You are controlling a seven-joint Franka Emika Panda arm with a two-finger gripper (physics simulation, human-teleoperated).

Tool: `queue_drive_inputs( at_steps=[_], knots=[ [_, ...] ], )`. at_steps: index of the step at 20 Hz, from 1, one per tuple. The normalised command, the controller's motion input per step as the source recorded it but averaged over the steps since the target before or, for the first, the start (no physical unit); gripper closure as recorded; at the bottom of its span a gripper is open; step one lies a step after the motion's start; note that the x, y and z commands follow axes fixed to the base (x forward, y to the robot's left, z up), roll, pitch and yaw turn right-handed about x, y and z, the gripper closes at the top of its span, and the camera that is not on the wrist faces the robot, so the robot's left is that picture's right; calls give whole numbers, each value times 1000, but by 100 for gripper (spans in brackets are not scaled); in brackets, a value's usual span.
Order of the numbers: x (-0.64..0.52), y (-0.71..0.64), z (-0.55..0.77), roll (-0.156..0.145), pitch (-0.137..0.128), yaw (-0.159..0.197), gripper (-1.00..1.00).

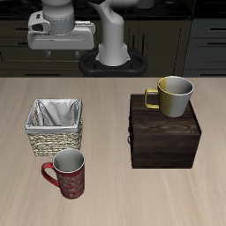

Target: Place the red mug in the basket

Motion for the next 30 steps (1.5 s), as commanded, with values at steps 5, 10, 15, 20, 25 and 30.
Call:
queue_drive_inputs(
  at_steps=[5, 10, 15, 20, 25, 30],
  knots=[
    [21, -355, 94, 80, 45, 60, -100],
    [122, -290, 100, -52, -24, 9, -100],
    [343, -55, 4, -40, -19, 26, -100],
    [340, -2, 81, -46, -28, 10, -100],
    [611, 49, -1, -15, 28, -1, -100],
    [524, 5, 112, -17, -21, -27, -100]
  ],
)
